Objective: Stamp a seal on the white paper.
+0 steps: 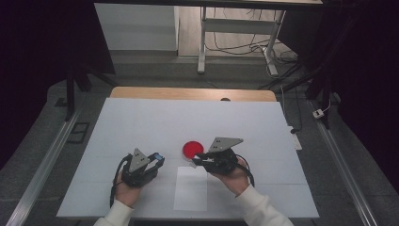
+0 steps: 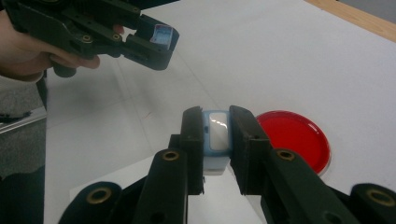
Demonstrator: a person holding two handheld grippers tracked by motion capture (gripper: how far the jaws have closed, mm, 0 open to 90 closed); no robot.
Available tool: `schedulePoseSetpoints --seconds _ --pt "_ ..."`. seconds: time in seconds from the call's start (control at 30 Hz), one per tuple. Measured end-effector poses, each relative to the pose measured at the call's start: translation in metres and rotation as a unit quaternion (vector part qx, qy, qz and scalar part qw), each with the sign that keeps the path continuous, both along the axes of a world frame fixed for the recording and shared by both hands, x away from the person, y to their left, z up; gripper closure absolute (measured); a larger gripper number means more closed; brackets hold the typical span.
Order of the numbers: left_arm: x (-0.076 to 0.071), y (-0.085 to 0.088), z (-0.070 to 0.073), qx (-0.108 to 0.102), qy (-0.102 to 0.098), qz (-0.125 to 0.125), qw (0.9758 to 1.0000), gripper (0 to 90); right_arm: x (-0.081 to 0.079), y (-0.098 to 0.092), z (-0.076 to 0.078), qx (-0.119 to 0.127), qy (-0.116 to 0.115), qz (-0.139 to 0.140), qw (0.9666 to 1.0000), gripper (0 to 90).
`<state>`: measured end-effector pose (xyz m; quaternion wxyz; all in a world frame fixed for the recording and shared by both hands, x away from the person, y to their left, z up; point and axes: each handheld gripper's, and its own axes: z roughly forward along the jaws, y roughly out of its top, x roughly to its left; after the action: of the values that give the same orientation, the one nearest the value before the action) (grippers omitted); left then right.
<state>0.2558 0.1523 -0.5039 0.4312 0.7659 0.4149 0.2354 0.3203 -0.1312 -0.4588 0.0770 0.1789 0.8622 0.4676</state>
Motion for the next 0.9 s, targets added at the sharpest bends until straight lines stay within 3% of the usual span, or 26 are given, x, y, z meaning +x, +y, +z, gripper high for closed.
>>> schedulePoseSetpoints --seconds 0.5,0.73,0.9 --pt "0.0 0.0 0.0 -0.001 0.001 -0.002 1.0 65.8 -0.014 0.0 -0.006 -0.008 0.002 0.015 0.9999 75.1" --pt "0.0 0.0 -0.001 0.0 0.003 -0.003 1.0 65.8 -0.021 0.006 -0.013 -0.032 0.001 0.032 0.999 75.1" --pt "0.0 0.0 0.0 0.0 0.002 -0.001 1.0 65.8 -0.025 0.008 -0.015 -0.036 0.002 0.039 0.9986 75.1"
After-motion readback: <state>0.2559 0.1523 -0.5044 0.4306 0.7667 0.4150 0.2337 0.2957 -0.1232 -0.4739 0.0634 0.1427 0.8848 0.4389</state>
